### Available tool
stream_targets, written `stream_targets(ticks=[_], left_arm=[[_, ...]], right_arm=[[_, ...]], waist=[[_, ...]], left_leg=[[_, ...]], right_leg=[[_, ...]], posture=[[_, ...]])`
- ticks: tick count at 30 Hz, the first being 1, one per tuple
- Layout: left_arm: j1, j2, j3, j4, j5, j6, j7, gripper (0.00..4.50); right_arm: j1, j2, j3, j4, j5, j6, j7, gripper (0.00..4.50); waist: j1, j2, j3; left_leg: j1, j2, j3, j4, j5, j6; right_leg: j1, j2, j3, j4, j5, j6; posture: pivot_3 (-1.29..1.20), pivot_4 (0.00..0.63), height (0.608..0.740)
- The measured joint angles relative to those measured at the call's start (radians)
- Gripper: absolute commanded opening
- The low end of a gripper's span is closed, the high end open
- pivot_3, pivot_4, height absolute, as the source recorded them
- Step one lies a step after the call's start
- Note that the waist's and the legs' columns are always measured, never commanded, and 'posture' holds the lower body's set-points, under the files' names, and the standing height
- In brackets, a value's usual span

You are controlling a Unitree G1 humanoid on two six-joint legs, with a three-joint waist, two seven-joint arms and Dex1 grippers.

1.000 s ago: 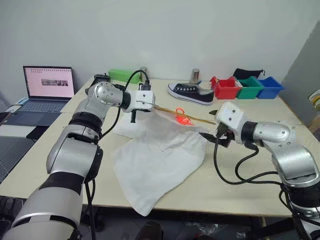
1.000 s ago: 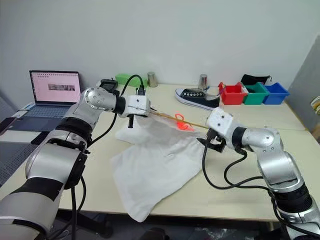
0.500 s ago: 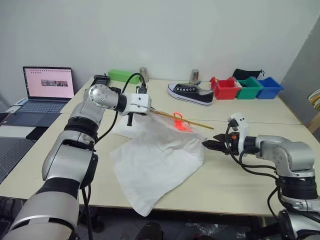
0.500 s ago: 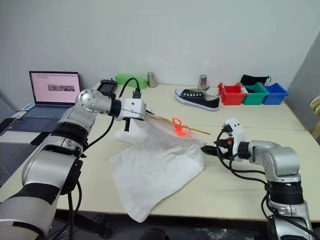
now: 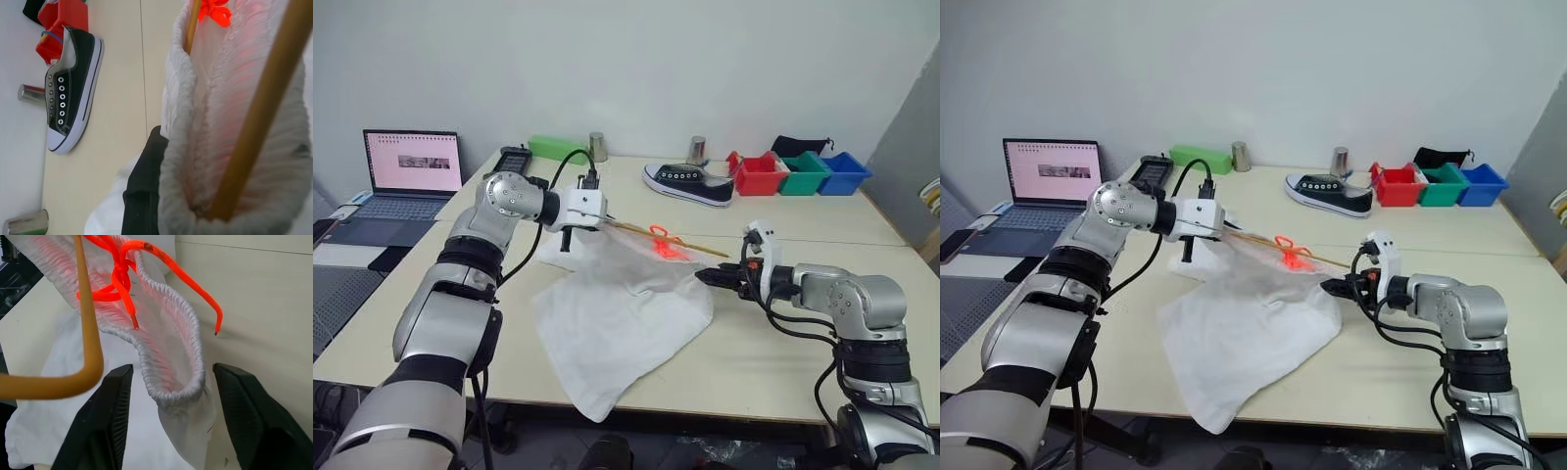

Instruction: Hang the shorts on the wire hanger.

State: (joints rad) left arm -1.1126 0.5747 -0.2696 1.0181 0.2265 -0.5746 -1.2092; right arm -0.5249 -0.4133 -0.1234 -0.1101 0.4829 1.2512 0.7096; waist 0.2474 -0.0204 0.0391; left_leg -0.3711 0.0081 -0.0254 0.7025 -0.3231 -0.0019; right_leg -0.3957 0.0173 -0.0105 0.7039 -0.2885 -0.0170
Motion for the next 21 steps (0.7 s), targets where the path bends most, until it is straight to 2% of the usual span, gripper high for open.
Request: stream_targets(ticks=[8,15,17,21], left_arm=[[0.000,-0.004,0.000,0.000,-0.009,0.001,0.016,0.00],[-0.001,-0.008,-0.001,0.000,-0.010,0.002,0.003,0.00],[0.000,-0.003,-0.006,-0.005,-0.010,0.013,-0.043,0.00],[0.003,0.021,-0.011,-0.025,-0.010,0.027,-0.096,0.00]], right_arm=[[0.003,-0.020,0.003,0.000,0.020,-0.019,-0.011,0.03],[0.043,-0.129,0.103,-0.041,0.000,-0.142,0.041,0.03],[0.050,-0.189,0.153,-0.066,-0.033,-0.218,0.058,0.03],[0.063,-0.235,0.185,-0.093,-0.062,-0.298,0.069,0.03]], waist=[[0.000,0.000,0.000],[-0.002,0.000,0.000],[-0.002,0.000,0.000],[-0.003,0.000,0.000]], left_leg=[[0.000,0.000,0.000,0.000,0.000,0.000],[0.000,0.000,0.000,0.000,0.000,0.000],[0.000,0.000,0.000,0.000,0.000,0.000],[0.000,0.000,0.000,0.000,0.000,0.000]], right_leg=[[0.000,0.000,0.000,0.000,0.000,0.000],[0.000,0.000,0.000,0.000,0.000,0.000],[0.000,0.000,0.000,-0.001,0.000,0.000],[0.000,0.001,0.000,-0.001,0.000,0.000]], posture=[[0.36,0.000,0.740],[0.35,0.000,0.740],[0.35,0.000,0.740],[0.34,0.000,0.740]])
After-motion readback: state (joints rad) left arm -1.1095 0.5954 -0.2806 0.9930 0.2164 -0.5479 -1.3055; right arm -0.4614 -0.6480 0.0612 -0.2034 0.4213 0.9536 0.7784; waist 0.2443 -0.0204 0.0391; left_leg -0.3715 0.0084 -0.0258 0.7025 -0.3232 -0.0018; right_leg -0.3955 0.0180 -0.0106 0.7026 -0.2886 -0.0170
